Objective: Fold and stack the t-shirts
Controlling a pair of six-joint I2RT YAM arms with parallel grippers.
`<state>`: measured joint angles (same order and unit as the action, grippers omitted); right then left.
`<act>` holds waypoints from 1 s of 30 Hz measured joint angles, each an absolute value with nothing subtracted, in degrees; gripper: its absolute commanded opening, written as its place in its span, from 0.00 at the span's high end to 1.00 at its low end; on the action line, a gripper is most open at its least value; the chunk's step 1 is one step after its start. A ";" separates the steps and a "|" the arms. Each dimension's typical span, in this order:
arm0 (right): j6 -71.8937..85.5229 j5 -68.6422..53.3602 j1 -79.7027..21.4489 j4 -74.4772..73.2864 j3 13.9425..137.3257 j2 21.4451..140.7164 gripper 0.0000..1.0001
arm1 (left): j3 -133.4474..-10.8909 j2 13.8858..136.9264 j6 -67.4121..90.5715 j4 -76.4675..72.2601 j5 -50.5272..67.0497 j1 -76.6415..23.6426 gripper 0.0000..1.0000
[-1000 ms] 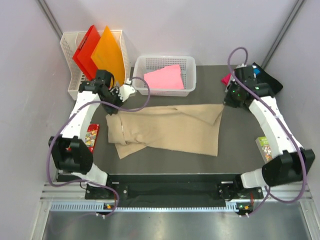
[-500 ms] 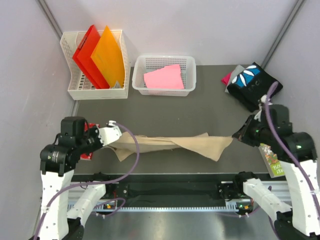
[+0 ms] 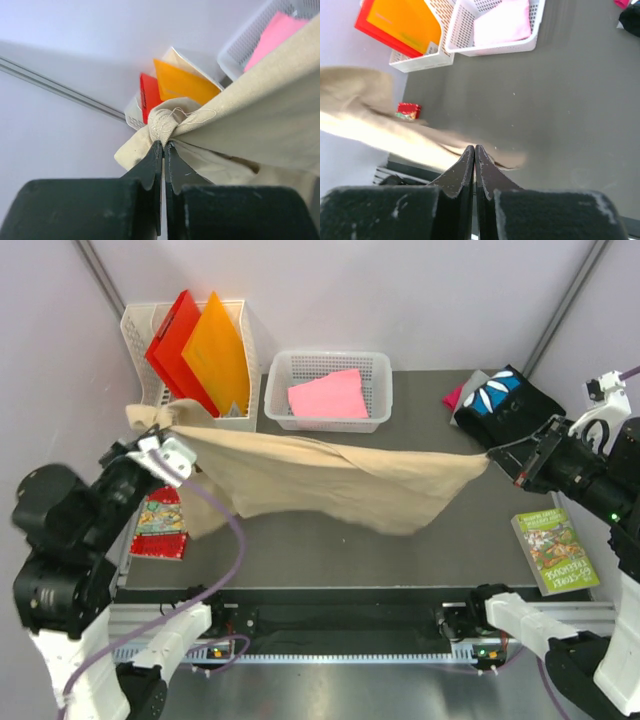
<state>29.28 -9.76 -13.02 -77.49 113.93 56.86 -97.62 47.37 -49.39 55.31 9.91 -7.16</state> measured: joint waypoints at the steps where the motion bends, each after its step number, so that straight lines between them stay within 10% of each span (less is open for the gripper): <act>1: 28.58 -9.74 -13.02 -77.52 113.43 56.29 1.00 | -98.98 46.54 -48.82 55.11 10.72 -7.16 1.00; 23: 25.85 -10.57 -13.02 -78.22 115.28 48.25 1.00 | -117.45 42.72 -52.66 77.71 32.88 -4.14 0.99; 30: 27.24 -7.81 -13.02 -78.54 102.45 49.43 1.00 | -99.53 37.34 -53.39 77.21 34.24 -3.86 1.00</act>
<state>27.24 -7.81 -13.02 -78.54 102.45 49.43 -99.53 37.34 -53.39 77.21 34.24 -3.86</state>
